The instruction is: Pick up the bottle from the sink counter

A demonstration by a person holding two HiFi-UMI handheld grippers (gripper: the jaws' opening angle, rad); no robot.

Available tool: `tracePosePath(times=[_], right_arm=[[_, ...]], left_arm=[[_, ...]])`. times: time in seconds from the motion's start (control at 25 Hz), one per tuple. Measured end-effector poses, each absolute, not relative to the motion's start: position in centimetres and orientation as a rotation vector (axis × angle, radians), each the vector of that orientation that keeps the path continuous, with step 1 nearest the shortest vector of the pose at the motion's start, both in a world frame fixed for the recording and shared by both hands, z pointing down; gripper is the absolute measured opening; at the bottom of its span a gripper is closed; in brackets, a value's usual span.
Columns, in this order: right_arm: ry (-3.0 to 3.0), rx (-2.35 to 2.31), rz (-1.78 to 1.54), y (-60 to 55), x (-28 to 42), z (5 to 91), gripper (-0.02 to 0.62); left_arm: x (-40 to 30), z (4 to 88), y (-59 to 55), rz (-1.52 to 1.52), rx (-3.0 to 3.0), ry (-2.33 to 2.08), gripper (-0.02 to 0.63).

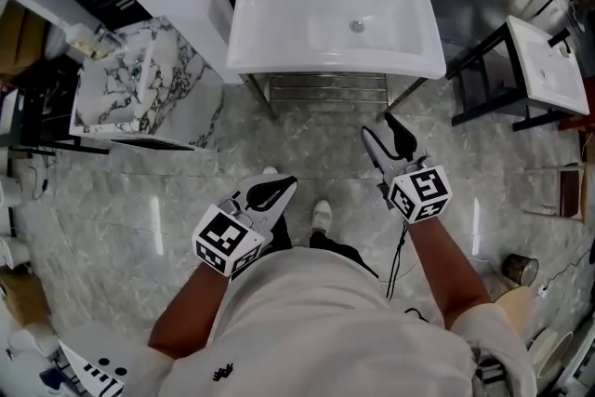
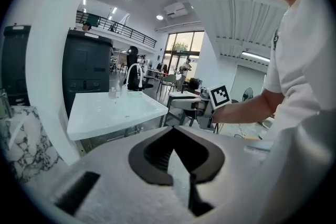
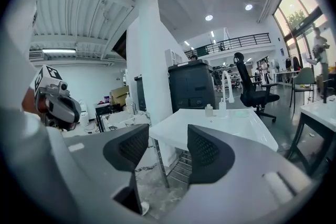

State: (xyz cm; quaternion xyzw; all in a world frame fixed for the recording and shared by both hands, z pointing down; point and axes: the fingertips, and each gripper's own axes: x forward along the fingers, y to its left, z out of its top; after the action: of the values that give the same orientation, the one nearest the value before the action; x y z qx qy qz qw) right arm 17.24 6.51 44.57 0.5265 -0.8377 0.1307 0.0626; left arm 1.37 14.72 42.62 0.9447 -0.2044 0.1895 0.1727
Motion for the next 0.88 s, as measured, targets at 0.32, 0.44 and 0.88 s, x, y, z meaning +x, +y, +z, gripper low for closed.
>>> tracePosePath(times=[0.32, 0.44, 0.88], right_arm=[[-2.461, 1.626, 0.358, -2.4, 15.1, 45.4, 0.329], [-2.397, 1.672, 0.354, -6.0, 15.3, 45.7, 0.339], [-2.291, 1.747, 0.356, -16.9, 13.1, 47.6, 0.359]], left_arm=[[-1.2, 42.4, 6.0, 0.491, 2.717, -0.503, 0.006], [-1.9, 41.6, 2.4, 0.500, 2.760, -0.425, 0.006], [-5.5, 41.3, -7.1, 0.493, 2.790, -0.324, 0.006]])
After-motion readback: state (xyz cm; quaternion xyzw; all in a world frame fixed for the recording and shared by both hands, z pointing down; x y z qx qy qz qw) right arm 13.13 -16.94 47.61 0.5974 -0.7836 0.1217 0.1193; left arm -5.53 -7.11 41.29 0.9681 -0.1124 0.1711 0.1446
